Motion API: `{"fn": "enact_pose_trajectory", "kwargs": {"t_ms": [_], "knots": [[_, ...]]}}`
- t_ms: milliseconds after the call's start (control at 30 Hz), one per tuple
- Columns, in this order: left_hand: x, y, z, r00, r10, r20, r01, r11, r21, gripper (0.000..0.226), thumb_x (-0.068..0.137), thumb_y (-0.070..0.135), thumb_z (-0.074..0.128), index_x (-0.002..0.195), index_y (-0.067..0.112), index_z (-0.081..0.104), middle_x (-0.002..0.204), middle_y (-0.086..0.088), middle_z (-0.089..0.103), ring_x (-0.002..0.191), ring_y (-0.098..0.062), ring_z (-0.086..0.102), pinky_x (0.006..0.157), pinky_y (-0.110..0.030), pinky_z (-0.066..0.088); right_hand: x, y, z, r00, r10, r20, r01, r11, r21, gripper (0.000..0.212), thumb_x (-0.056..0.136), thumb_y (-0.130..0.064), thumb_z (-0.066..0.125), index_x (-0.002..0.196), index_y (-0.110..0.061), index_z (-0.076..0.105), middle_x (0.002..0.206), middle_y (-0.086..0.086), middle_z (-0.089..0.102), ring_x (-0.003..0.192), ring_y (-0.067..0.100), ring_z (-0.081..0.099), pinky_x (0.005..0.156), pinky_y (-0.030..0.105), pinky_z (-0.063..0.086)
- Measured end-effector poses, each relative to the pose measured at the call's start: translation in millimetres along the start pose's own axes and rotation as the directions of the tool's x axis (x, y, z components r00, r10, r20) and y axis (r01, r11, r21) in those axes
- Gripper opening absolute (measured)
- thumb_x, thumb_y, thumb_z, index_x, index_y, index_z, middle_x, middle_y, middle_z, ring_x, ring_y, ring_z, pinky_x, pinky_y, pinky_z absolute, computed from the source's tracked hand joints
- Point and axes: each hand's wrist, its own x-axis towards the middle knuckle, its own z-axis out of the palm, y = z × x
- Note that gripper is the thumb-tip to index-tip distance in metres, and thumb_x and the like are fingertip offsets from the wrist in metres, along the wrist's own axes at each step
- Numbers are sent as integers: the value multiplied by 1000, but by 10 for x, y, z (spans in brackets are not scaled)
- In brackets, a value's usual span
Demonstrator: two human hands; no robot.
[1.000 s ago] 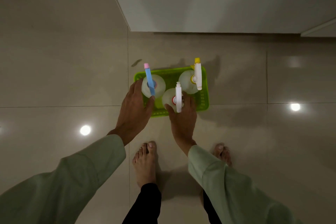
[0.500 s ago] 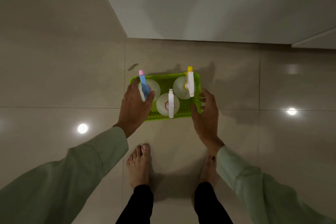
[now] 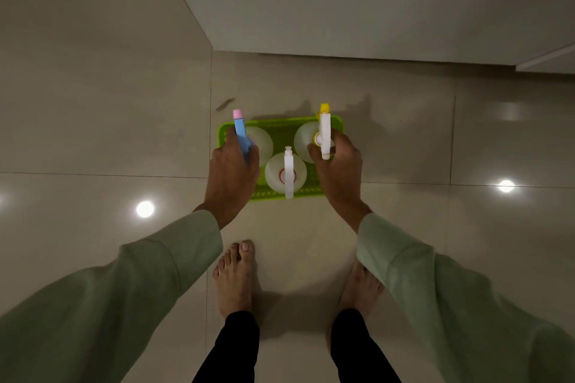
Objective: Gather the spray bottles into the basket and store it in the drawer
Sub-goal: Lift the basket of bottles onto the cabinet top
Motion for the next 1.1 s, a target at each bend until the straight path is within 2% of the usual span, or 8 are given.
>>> {"fn": "enact_pose_trajectory", "kwargs": {"t_ms": [100,233,400,533,700,833,1000,1100], "knots": [[-4,14,-7,1000,-20,10,20,1000,5,36,101,23,48,130,2,44,79,-21,63,59,-37,60,56,-51,53,-9,9,-6,1000,-19,3,19,1000,8,25,85,-17,75,109,-9,71,95,9,74,82,27,66,74,32,50],[-4,-11,-9,1000,-15,15,16,1000,-11,36,101,22,48,130,3,45,73,-13,59,49,-21,52,45,-31,42,-6,-7,2,999,-43,10,43,999,1,25,84,-18,76,108,-11,71,94,6,74,77,19,63,70,23,44],[3,-32,6,1000,-9,19,9,1000,-28,35,100,21,49,130,4,44,74,-5,54,47,-10,48,44,-14,34,-8,-28,-6,999,-40,3,40,999,-6,26,83,-16,76,109,-11,70,93,6,74,76,20,63,74,33,51],[-21,-35,7,1000,14,22,-13,999,-48,39,100,23,50,134,6,42,81,-2,56,51,-6,50,43,-9,38,-14,-18,-39,998,2,56,1,999,-45,48,79,-14,79,124,-10,63,105,10,73,91,33,67,82,46,54],[-71,-65,-51,999,47,-2,-47,995,-84,39,97,23,54,133,13,43,96,5,61,70,-11,61,66,-23,53,-71,-12,-126,996,28,86,-26,999,-26,75,76,-9,79,144,-12,48,130,8,65,118,30,62,97,44,51],[-154,-120,-100,997,65,41,-60,990,-127,46,92,14,60,135,17,43,114,6,62,94,-10,59,84,-28,51,-197,1,-193,998,11,66,-12,1000,8,73,79,-15,78,145,-17,47,136,3,60,118,27,62,94,48,54],[-290,-172,-147,997,72,-14,-73,991,-115,55,89,10,64,134,31,40,122,14,49,105,-3,48,86,-18,40,-345,128,-298,999,35,5,-35,998,48,66,83,-14,69,144,-21,45,139,2,56,119,26,60,93,52,54],[-367,-264,-137,996,51,-72,-55,997,-47,57,89,11,64,141,19,40,136,-3,54,120,-12,49,99,-22,36,-376,278,-341,996,58,-66,-58,998,-4,62,86,-7,65,145,-13,44,141,8,53,125,31,54,101,54,48]]}}
